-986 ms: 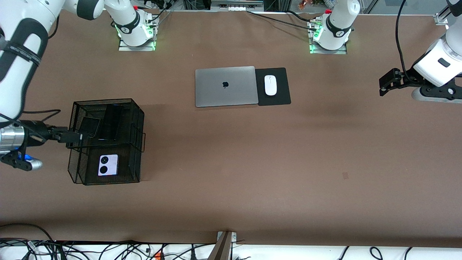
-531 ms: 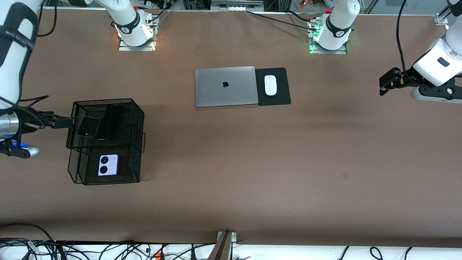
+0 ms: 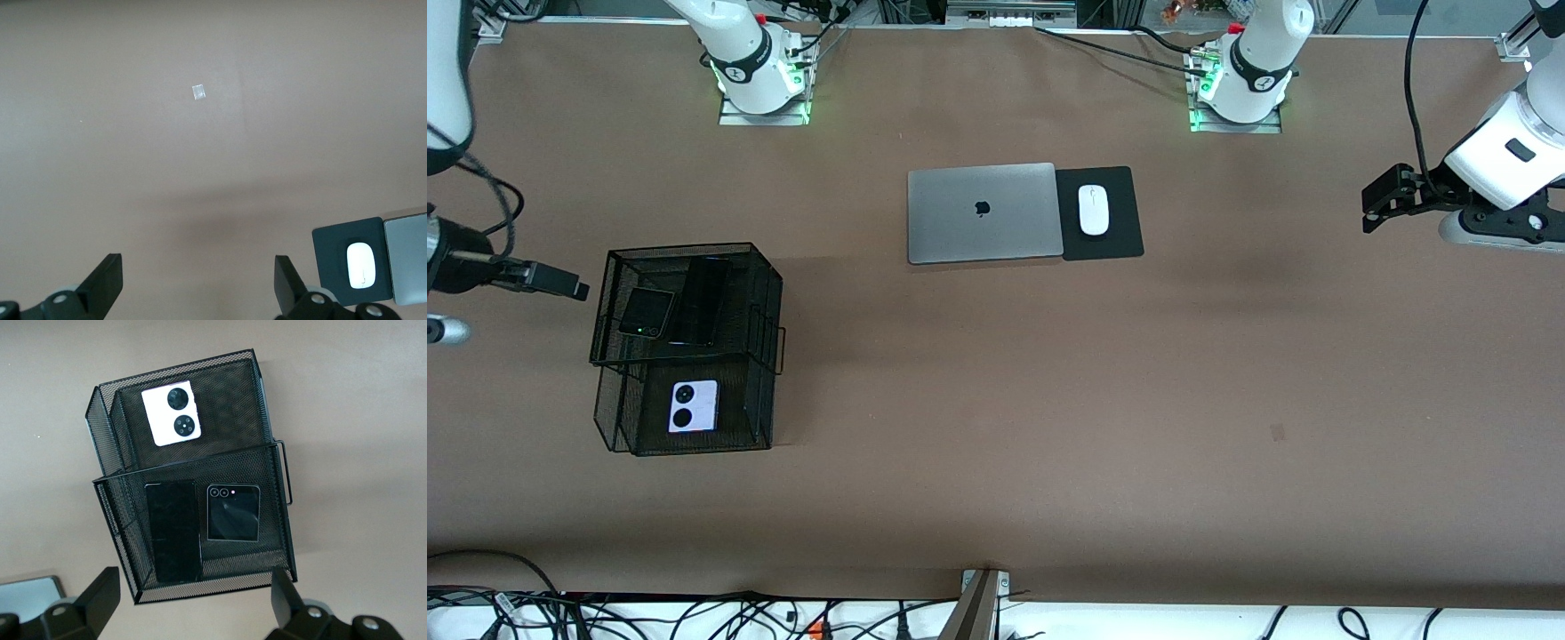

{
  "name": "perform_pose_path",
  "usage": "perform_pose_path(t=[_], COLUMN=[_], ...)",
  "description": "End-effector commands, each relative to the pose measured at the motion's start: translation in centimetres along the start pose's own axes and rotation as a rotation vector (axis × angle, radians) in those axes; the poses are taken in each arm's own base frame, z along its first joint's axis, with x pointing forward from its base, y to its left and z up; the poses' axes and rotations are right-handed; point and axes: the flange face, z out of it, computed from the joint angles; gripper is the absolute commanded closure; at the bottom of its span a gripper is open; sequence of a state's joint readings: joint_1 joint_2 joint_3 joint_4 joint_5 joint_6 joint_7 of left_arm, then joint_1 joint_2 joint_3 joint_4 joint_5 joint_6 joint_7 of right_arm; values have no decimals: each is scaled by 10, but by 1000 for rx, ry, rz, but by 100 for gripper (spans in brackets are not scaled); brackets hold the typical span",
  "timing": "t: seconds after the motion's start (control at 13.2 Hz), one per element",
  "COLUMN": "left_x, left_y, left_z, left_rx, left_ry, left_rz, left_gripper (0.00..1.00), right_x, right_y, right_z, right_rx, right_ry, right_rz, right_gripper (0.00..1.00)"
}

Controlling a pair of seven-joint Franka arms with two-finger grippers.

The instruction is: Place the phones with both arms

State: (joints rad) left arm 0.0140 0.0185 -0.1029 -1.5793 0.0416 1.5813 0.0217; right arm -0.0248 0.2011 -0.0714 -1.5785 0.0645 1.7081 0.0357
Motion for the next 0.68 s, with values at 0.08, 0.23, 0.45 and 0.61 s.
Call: perform_pose_path(t=[0.08, 0.23, 0.45, 0.61], left_x=[-5, -5, -5, -5], left_y=[-1, -1, -1, -1], left_z=[-9, -9, -8, -8], left_rx=[-10, -12, -12, -10], left_ry=[0, 0, -2, -2], left_rz=[16, 14, 7, 5], left_gripper=[0, 0, 0, 0], right_x=[-20, -17, -15, -13], right_y=[-6, -10, -14, -14], right_z=[-12, -16, -20, -19], right_rx=[-29, -73, -86, -50], right_ry=[64, 73, 78, 74], right_rz=[-23, -83, -98, -83], right_gripper=[0, 0, 0, 0])
